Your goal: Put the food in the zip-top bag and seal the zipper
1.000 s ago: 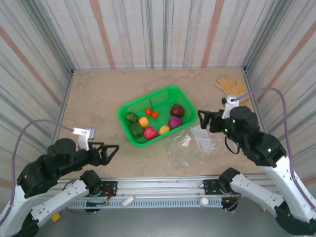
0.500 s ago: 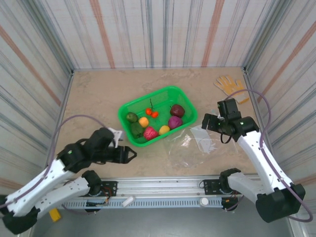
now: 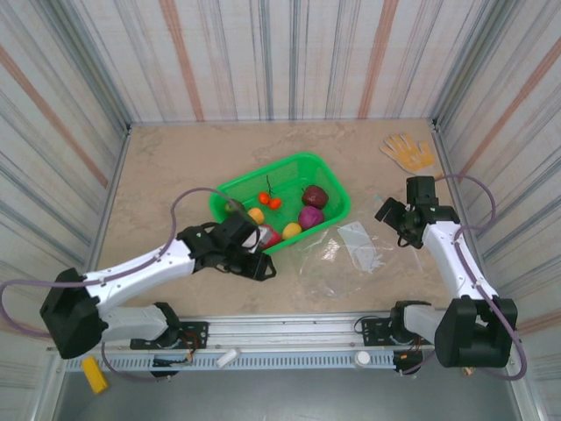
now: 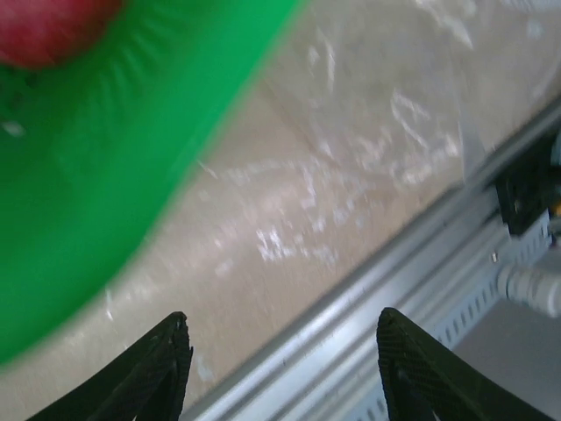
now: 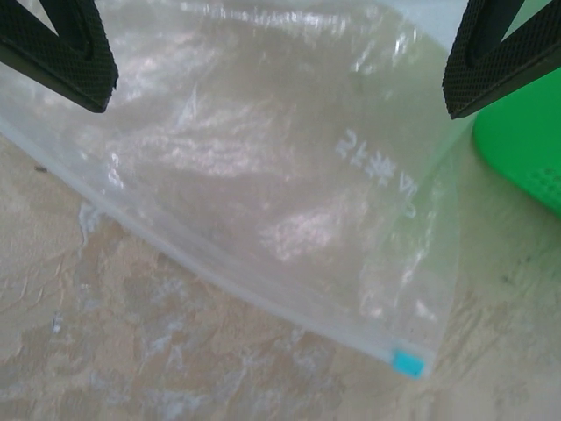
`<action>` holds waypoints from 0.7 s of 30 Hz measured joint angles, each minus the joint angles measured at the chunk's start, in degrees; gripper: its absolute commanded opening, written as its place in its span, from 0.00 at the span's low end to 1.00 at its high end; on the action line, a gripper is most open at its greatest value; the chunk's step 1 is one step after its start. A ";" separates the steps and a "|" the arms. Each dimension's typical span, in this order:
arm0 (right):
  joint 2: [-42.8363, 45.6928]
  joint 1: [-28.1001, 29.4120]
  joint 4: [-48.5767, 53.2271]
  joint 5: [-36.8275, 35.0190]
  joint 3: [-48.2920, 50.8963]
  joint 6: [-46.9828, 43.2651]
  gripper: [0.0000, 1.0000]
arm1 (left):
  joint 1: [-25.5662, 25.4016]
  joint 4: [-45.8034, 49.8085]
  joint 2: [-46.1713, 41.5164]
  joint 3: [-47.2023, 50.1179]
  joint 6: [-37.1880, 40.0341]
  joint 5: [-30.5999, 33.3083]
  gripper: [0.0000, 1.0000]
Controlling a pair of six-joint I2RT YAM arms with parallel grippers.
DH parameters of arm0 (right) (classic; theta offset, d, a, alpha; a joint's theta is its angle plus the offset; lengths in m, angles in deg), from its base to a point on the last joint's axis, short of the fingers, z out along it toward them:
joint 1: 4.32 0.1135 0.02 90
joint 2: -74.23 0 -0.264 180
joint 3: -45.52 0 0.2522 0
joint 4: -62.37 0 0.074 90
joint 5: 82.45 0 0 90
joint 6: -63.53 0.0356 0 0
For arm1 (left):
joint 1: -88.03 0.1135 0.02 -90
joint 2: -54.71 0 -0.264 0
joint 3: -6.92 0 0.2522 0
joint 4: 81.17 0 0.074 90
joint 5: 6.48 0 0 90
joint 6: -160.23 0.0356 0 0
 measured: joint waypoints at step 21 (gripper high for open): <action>1.46 12.92 -18.56 17.40 12.61 21.55 0.83 | 6.27 -0.76 19.47 -25.44 9.68 -3.04 0.58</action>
